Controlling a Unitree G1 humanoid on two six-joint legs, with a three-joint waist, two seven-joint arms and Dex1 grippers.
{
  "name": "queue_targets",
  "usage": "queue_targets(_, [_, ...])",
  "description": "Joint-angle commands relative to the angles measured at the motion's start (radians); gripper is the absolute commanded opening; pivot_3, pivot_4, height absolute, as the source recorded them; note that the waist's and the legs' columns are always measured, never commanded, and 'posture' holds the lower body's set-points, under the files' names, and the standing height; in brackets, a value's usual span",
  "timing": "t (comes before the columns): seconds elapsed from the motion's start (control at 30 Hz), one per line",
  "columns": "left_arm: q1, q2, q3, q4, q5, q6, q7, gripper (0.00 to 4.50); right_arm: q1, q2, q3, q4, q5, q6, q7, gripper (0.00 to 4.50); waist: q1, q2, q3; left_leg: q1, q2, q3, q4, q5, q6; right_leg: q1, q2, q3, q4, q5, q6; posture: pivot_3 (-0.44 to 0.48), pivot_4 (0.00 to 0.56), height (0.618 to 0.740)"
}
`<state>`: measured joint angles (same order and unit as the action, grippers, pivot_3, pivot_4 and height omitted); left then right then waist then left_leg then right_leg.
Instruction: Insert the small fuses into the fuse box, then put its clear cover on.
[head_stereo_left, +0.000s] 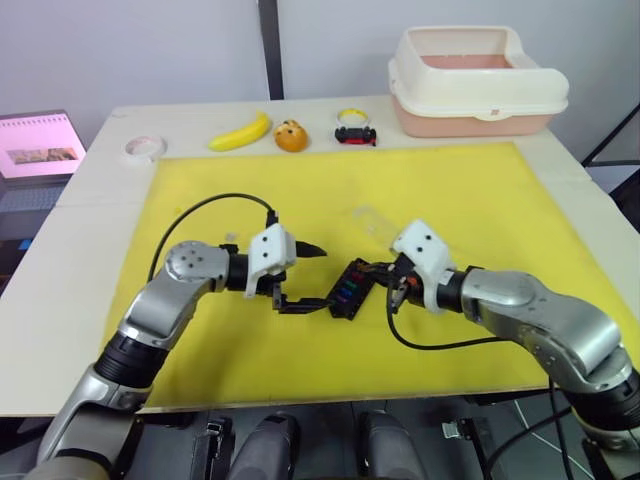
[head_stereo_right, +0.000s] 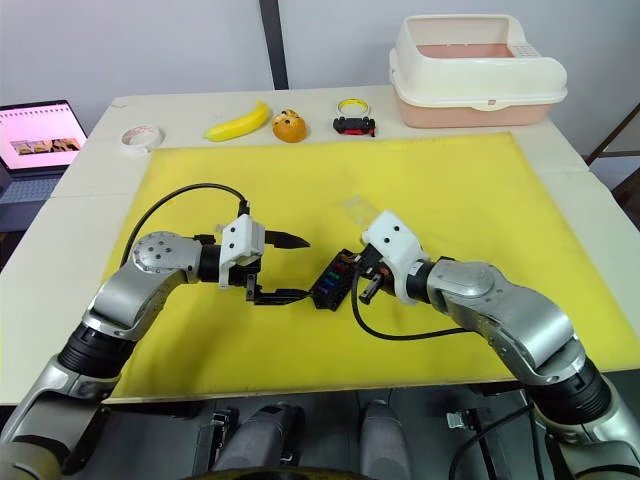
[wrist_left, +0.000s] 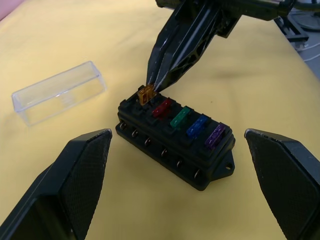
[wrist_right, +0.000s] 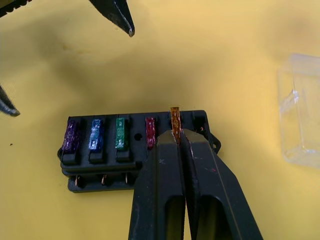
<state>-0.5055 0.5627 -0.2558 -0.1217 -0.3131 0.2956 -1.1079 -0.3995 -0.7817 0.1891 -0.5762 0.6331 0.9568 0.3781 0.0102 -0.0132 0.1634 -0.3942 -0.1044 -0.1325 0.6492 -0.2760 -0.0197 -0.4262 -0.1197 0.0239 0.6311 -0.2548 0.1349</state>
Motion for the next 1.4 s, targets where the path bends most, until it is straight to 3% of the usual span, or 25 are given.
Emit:
queue_targets(0.03, [-0.011, -0.004, 0.015, -0.007, 0.003, -0.018, -0.002, 4.49, -0.021, 0.012, -0.002, 0.005, -0.040, -0.002, 0.021, 0.00, 0.000, 0.000, 0.000, 0.000, 0.000, 0.000, 0.000, 0.000, 0.000, 0.000, 0.000, 0.000, 0.000, 0.000, 0.000, 0.000, 0.150, 0.740])
queue_targets(1.4, [0.010, -0.022, 0.012, -0.023, 0.020, -0.023, 0.006, 4.49, -0.004, 0.033, -0.026, -0.033, -0.137, 0.077, 0.140, 0.00, 0.000, 0.000, 0.000, 0.001, 0.000, 0.000, 0.001, 0.000, 0.000, 0.000, 0.000, 0.000, 0.001, 0.000, 0.000, 0.000, 0.150, 0.740])
